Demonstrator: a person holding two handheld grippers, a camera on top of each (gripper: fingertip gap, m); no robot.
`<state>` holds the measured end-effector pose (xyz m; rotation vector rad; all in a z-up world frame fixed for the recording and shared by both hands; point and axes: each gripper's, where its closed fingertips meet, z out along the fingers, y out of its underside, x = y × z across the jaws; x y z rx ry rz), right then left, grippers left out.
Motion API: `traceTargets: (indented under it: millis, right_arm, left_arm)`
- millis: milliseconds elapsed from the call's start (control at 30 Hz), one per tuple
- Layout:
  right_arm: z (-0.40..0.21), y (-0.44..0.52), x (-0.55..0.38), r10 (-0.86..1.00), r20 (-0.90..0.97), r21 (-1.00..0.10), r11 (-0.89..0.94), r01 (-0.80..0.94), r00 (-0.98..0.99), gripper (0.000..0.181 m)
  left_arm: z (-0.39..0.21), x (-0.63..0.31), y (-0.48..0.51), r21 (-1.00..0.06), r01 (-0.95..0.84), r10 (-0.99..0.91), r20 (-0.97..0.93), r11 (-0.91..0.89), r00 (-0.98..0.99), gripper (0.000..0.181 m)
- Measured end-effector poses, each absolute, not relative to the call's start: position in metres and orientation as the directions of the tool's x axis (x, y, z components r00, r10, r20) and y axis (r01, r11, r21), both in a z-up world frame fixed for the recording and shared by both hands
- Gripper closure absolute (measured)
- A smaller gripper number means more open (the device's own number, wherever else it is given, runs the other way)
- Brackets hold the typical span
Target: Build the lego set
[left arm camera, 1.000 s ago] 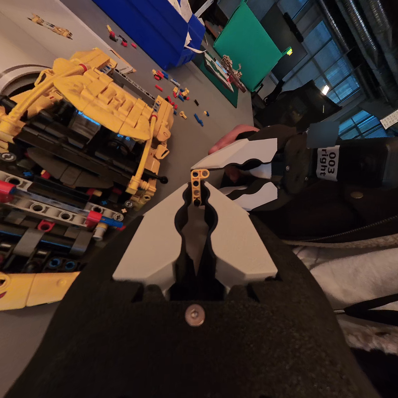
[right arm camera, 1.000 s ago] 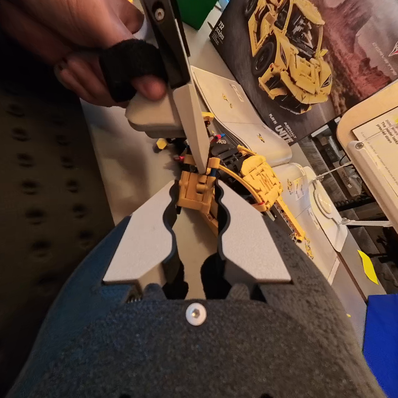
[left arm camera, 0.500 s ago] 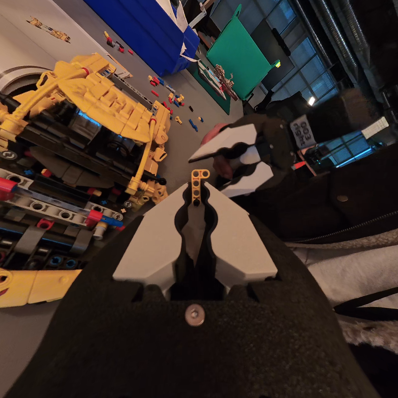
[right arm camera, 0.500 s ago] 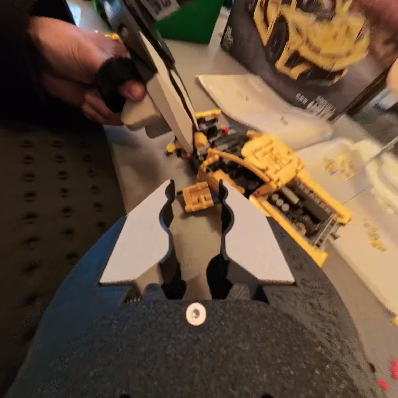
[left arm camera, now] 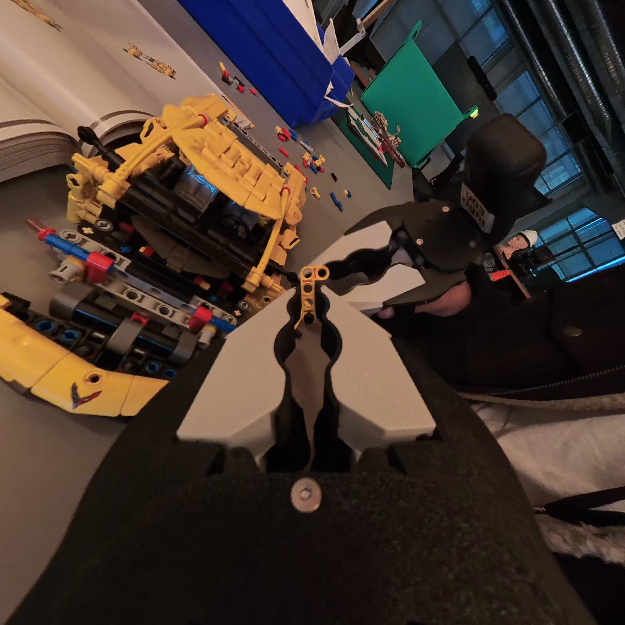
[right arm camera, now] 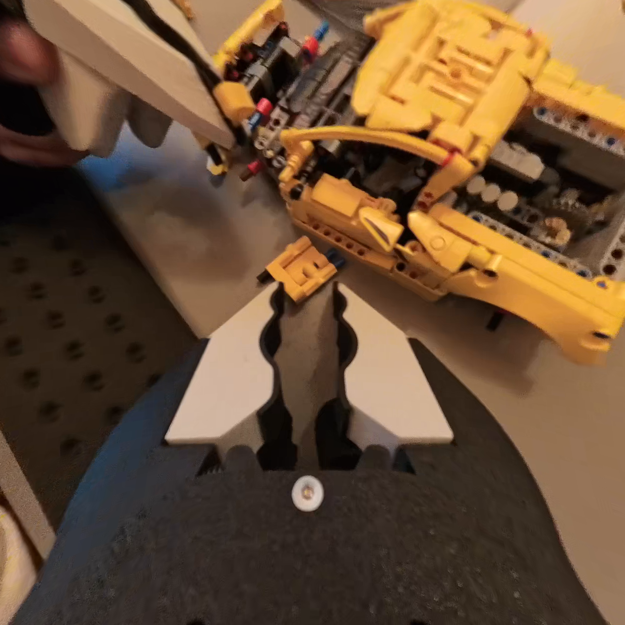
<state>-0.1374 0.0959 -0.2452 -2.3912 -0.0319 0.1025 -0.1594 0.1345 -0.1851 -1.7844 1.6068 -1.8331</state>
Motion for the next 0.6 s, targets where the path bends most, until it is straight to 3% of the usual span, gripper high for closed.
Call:
traceTargets:
  millis: [200,300,467,600]
  right_arm:
    - [-0.246,0.095,-0.132,0.164,-0.011,-0.659,-0.743,0.117,0.986,0.173]
    - [-0.243,0.092,-0.123,0.219,0.049,-0.671,-0.716,0.194,0.975,0.168]
    - [-0.243,0.094,-0.127,0.162,-0.086,-0.671,-0.738,0.063,0.983,0.164]
    - [-0.252,0.100,-0.127,0.196,-0.017,-0.644,-0.752,0.139,0.981,0.164]
  left_arm:
    - [-0.182,-0.161,0.133,-0.714,-0.544,-0.682,0.660,-0.440,-0.315,0.174]
    - [-0.182,-0.161,0.132,-0.711,-0.548,-0.676,0.664,-0.441,-0.319,0.174]
    - [-0.183,-0.161,0.130,-0.709,-0.557,-0.676,0.664,-0.433,-0.320,0.174]
    - [-0.184,-0.161,0.128,-0.704,-0.564,-0.670,0.669,-0.431,-0.323,0.174]
